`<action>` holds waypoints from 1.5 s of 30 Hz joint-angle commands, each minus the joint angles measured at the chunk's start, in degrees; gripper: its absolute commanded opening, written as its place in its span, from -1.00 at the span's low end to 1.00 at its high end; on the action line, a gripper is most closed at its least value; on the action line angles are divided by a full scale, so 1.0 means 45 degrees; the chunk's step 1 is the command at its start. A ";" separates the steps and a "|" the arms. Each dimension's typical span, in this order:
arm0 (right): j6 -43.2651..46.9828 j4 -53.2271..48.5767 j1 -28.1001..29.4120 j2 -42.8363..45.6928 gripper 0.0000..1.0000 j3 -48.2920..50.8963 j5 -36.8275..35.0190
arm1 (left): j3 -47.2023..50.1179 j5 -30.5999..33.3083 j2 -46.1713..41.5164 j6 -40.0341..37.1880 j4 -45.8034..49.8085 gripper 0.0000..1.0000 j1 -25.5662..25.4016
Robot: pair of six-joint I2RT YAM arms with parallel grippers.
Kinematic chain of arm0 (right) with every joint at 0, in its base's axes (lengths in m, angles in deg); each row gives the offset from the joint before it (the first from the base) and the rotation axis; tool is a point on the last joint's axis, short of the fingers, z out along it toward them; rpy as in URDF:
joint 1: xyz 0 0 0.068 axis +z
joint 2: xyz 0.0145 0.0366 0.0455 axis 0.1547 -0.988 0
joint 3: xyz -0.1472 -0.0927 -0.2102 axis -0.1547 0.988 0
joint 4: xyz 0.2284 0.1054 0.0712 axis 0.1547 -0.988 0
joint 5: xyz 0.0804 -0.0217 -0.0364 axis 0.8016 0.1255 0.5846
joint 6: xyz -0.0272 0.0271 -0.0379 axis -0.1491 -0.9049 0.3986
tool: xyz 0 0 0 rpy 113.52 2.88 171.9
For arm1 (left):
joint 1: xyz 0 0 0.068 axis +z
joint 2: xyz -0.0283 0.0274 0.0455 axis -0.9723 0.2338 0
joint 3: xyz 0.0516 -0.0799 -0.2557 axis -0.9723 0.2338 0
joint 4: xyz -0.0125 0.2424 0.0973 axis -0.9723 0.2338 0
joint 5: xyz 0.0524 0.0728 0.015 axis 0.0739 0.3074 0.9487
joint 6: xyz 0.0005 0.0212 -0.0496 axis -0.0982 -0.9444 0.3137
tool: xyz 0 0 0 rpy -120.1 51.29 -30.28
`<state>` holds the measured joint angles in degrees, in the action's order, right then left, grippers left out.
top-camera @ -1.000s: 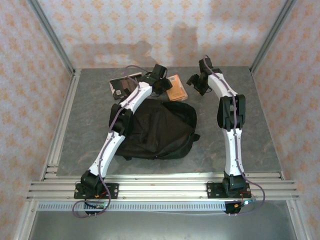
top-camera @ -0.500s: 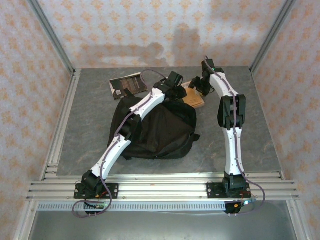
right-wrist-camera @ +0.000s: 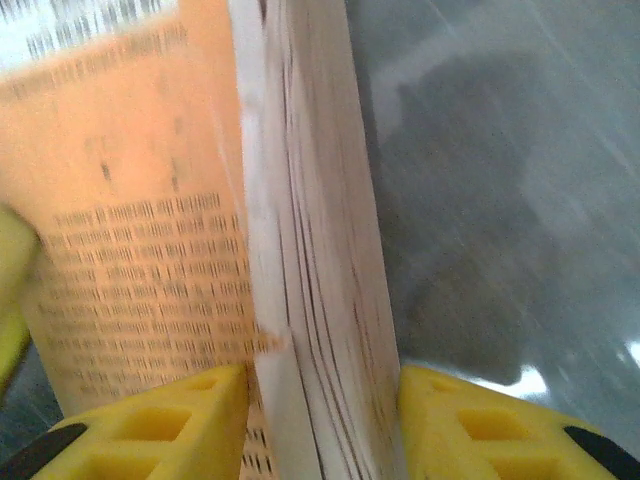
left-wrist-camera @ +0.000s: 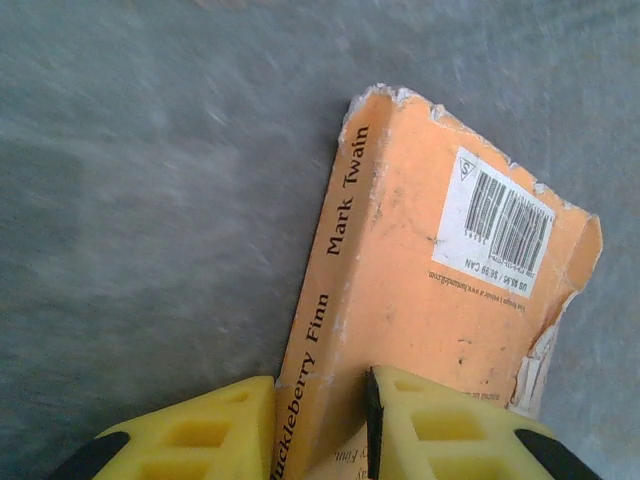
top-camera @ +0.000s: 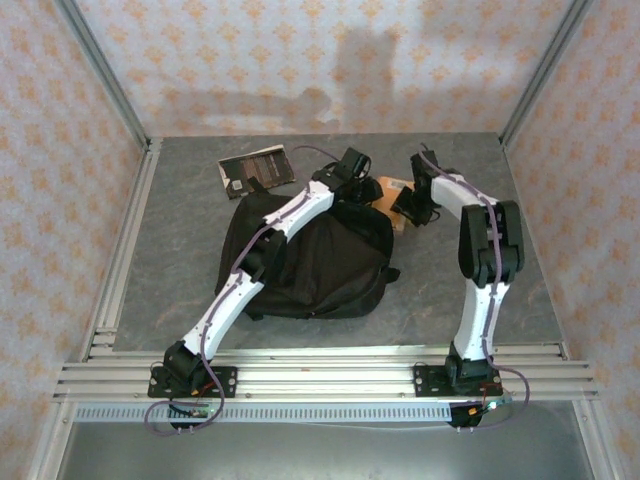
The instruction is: Pack the student bag
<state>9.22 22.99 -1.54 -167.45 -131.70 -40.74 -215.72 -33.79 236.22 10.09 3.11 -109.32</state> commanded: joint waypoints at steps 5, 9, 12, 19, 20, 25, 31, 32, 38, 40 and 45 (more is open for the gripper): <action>-0.0326 0.0288 -0.0106 0.1244 -0.09 0.2106 -0.0883 | 0.1234 -0.1163 -0.0282 0.0939 0.0003 -0.46 -0.1149; 0.0030 0.0531 -0.0465 0.0916 -0.05 0.1774 -0.0330 | 0.1395 -0.1199 -0.0378 0.0881 0.0028 -0.49 -0.1174; 0.0362 0.0011 -0.0619 0.0204 -0.02 0.0832 -0.0310 | 0.1385 -0.1220 -0.0360 0.0790 0.0105 -0.52 -0.1254; 0.1128 -0.0380 -0.0719 -0.1075 0.06 -0.0420 0.0630 | 0.1294 -0.1148 -0.0166 0.0583 0.0431 -0.60 -0.1470; 0.1098 -0.0237 -0.0716 -0.1088 0.04 -0.0447 0.0945 | 0.1212 -0.1095 -0.0131 0.0499 0.0566 -0.61 -0.1488; 0.0311 0.0834 -0.0716 0.0060 -0.14 0.0029 0.1338 | 0.1079 -0.0817 -0.0106 0.0317 0.0804 -0.66 -0.1489; -0.0073 0.1047 -0.0719 0.1002 -0.38 0.0188 0.0971 | 0.0795 -0.0722 0.0118 0.0575 0.0693 -0.69 -0.1511; -0.0127 0.1132 -0.0716 0.1052 -0.38 0.0210 0.1017 | 0.0775 -0.0713 0.0103 0.0561 0.0693 -0.69 -0.1511; -0.0377 0.1300 -0.0716 0.1087 -0.51 0.0168 0.1369 | 0.0833 -0.0693 0.0089 0.0483 0.0848 -0.71 -0.1513; -0.0405 0.1407 -0.0717 0.1164 -0.51 0.0187 0.1365 | 0.0833 -0.0722 0.0091 0.0491 0.0815 -0.71 -0.1530; -0.0858 0.2179 -0.0717 0.1421 -0.57 0.0442 0.1771 | 0.0813 -0.0791 0.0071 0.0658 0.0614 -0.72 -0.1569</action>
<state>7.56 21.44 -5.96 -163.47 -130.04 -38.38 -212.16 -33.46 234.63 12.37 -0.13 -112.40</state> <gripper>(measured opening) 0.220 0.144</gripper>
